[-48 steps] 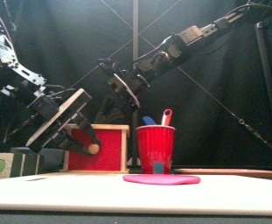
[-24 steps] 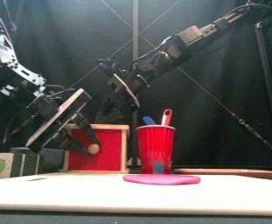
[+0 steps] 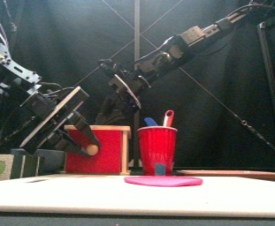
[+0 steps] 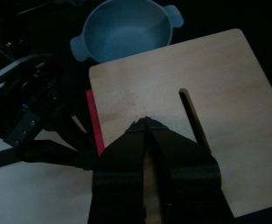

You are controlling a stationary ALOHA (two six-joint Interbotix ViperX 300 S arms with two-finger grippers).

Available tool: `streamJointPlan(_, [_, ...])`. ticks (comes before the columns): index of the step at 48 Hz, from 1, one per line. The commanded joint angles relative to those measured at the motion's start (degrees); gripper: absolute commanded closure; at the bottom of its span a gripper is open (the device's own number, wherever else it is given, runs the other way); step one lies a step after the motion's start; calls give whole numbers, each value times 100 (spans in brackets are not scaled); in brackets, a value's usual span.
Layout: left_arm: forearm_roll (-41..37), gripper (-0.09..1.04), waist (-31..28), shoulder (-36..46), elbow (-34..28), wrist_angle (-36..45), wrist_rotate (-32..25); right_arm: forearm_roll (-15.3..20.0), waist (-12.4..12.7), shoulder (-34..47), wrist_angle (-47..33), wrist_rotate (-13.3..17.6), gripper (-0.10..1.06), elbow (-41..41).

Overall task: Get the cutter from the drawer then cut the dough then place the extra dough in the bowl
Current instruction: Open the drawer

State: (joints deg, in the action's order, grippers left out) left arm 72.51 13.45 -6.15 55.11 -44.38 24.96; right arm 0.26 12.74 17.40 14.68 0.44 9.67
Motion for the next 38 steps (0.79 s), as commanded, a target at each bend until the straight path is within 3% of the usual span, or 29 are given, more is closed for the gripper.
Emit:
streamJointPlan(1, [18, 38, 97, 35, -35, 70, -18, 9, 18, -35, 44, 9, 94, -9])
streamJointPlan(38, [35, 38, 457, 123, -44, 132, -9, 26, 26, 9, 44, 9, 94, -18])
